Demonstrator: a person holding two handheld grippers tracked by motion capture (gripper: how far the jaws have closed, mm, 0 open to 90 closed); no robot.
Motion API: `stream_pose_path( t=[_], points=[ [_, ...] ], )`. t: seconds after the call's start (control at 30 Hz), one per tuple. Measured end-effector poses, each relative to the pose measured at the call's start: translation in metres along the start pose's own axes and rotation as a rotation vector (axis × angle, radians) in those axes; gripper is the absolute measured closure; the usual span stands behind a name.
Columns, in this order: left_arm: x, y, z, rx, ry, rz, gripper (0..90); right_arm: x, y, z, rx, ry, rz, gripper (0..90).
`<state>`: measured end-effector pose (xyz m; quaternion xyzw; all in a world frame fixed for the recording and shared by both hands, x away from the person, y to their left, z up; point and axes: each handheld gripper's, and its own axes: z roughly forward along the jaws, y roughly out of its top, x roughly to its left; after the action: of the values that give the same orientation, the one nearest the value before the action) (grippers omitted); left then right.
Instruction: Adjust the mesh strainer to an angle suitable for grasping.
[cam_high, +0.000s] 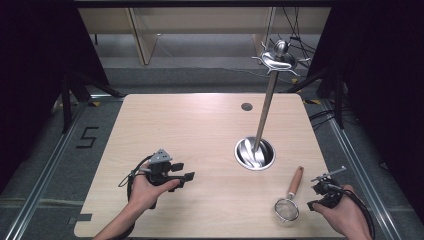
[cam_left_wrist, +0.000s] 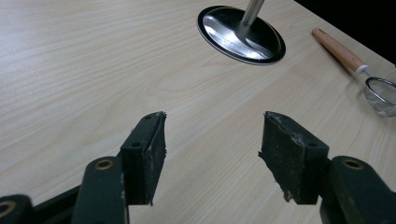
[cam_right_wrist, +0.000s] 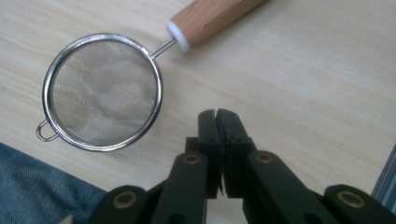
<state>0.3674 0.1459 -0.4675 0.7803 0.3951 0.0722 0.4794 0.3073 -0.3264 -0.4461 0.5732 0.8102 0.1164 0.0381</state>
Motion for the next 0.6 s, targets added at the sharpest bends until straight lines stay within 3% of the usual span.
stream_pose_path(
  t=[0.03,0.13,0.27,0.6],
  points=[
    [0.0,0.0,0.0,0.0,0.0,0.0,39.2,0.0,0.0,0.0,0.0,0.0,0.0,89.8],
    [0.0,0.0,-0.001,0.005,0.0,0.008,39.1,0.0,-0.002,0.008,0.07,-0.013,-0.07,89.8],
    [0.0,0.0,-0.001,0.002,0.001,0.007,39.1,0.014,-0.006,0.016,0.15,0.035,-0.123,90.0],
    [0.0,0.001,-0.001,0.001,0.003,0.01,39.1,0.03,0.003,0.02,0.17,0.016,-0.167,90.0]
  ],
)
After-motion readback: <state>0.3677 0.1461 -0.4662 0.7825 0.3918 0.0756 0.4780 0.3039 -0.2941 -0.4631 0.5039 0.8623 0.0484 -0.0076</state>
